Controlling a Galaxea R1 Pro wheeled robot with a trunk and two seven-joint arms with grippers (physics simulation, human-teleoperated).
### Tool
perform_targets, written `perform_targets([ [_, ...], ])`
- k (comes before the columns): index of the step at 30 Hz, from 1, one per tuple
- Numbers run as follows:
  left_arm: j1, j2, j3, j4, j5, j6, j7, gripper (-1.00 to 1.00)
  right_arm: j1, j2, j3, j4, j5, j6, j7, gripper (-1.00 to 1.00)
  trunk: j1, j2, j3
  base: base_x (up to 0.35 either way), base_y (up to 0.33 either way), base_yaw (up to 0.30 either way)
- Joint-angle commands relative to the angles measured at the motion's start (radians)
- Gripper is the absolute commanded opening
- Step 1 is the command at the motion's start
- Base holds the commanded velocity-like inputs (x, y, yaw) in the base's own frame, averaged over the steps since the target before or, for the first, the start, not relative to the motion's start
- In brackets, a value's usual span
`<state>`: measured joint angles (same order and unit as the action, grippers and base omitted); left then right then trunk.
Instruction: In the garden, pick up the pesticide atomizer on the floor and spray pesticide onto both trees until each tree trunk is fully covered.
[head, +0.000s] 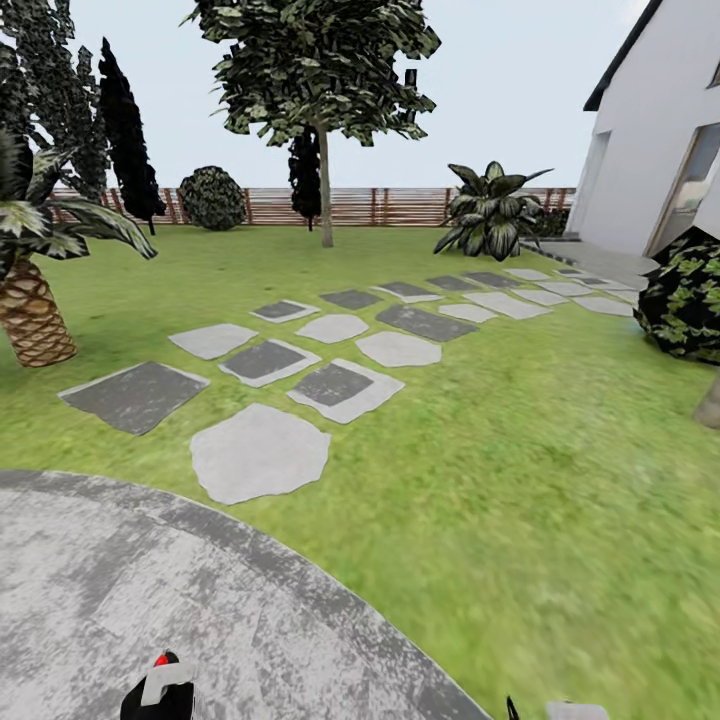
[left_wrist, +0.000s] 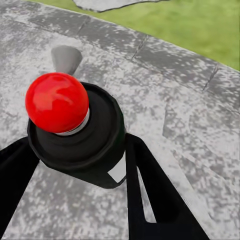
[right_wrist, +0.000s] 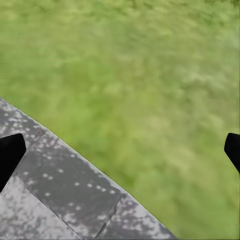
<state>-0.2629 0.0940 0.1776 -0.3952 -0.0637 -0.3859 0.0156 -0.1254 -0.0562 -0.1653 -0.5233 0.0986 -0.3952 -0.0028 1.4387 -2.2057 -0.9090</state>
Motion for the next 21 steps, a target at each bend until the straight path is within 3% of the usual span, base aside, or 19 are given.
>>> perform_targets([
  [1, -0.001, 0.0, 0.003, 0.001, -0.007, -0.004, 0.001, -1.0, 0.0, 0.001, -0.005, 0.0, 0.01, -0.003, 0.0, 1.0, 0.0, 0.0, -0.002, 0.3, 0.142, 0.205],
  [15, -0.001, 0.0, 0.003, 0.001, -0.007, -0.004, 0.001, -1.0, 0.0, 0.0, -0.006, -0.001, 0.01, -0.004, -0.002, 1.0, 0.0, 0.0, -0.019, 0.309, 0.115, 0.2],
  [21, -0.001, 0.0, 0.003, 0.001, -0.007, -0.004, 0.001, -1.0, 0.0, -0.002, -0.007, -0.003, 0.01, -0.004, -0.002, 1.0, 0.0, 0.0, -0.021, 0.318, 0.097, 0.057],
])
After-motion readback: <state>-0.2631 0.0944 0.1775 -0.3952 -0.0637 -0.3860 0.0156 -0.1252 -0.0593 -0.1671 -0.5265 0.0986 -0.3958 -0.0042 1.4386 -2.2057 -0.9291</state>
